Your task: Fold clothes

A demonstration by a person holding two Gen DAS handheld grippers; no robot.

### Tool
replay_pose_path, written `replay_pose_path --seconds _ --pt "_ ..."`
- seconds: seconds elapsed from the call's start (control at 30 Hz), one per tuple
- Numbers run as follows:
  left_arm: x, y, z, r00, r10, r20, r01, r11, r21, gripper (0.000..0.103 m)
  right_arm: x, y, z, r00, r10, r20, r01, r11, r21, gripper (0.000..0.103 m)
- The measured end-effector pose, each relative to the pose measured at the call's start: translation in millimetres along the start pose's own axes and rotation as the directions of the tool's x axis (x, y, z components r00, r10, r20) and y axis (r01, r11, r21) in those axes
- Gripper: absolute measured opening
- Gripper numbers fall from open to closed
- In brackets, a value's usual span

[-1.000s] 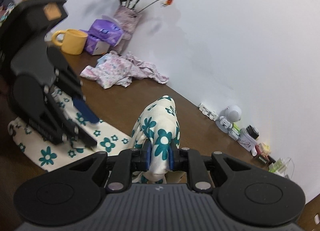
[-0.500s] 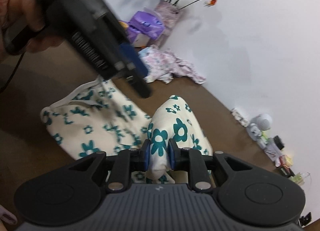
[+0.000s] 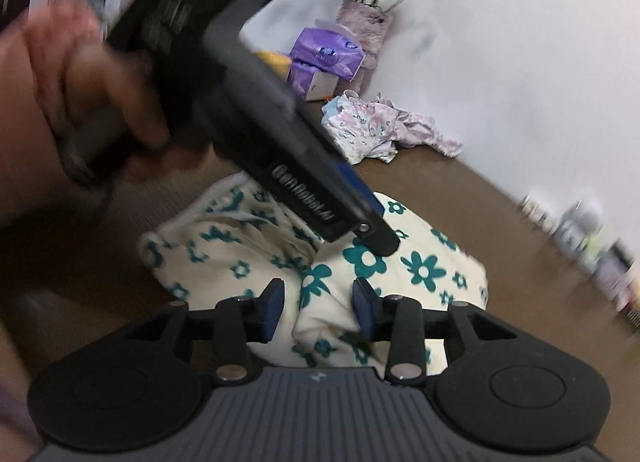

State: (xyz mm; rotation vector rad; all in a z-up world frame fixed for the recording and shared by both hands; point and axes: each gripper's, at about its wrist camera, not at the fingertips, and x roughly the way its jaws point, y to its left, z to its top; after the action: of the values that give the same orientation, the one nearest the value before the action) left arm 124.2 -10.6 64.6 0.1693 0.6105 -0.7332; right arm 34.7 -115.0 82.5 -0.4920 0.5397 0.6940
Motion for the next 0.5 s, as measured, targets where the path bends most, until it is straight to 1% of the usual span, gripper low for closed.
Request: replay_pose_path --seconds 0.07,0.1,0.23,0.33,0.4,0.43,0.5 --pt "1.4 0.5 -1.8 1.000 -0.003 0.000 0.003 1.000 0.005 0.026 -14.2 -17.8 -2.1 0.999 0.050 0.018 -0.051 0.994 0.095 0.039" --pt "2.4 1.0 -3.3 1.000 -0.003 -0.002 0.003 1.000 0.008 0.026 -21.0 -27.5 -4.3 0.998 0.053 0.031 -0.057 0.988 0.141 0.039" --pt "7.6 2.6 -5.8 1.000 -0.006 -0.012 0.006 1.000 0.006 0.026 -30.3 -56.3 -16.4 0.999 -0.023 0.041 0.012 0.968 0.252 0.040" --pt "7.9 2.8 -6.9 1.000 -0.006 -0.012 0.006 1.000 0.006 0.026 -19.8 -70.2 -23.2 1.000 0.002 0.030 -0.012 0.942 0.336 0.040" --pt "7.6 3.1 -7.7 1.000 -0.004 -0.013 0.004 1.000 0.004 0.027 -11.8 -67.2 -26.6 1.000 0.014 0.007 -0.015 0.939 0.344 0.040" --pt "7.5 4.0 -8.3 1.000 -0.004 -0.016 0.004 1.000 0.001 0.029 -7.1 -64.7 -28.2 1.000 0.020 -0.007 -0.016 0.940 0.341 0.040" --pt "7.3 5.9 -9.6 1.000 -0.005 -0.020 0.005 1.000 -0.005 0.031 -2.3 -57.4 -31.7 0.999 0.020 -0.026 -0.011 0.949 0.314 0.040"
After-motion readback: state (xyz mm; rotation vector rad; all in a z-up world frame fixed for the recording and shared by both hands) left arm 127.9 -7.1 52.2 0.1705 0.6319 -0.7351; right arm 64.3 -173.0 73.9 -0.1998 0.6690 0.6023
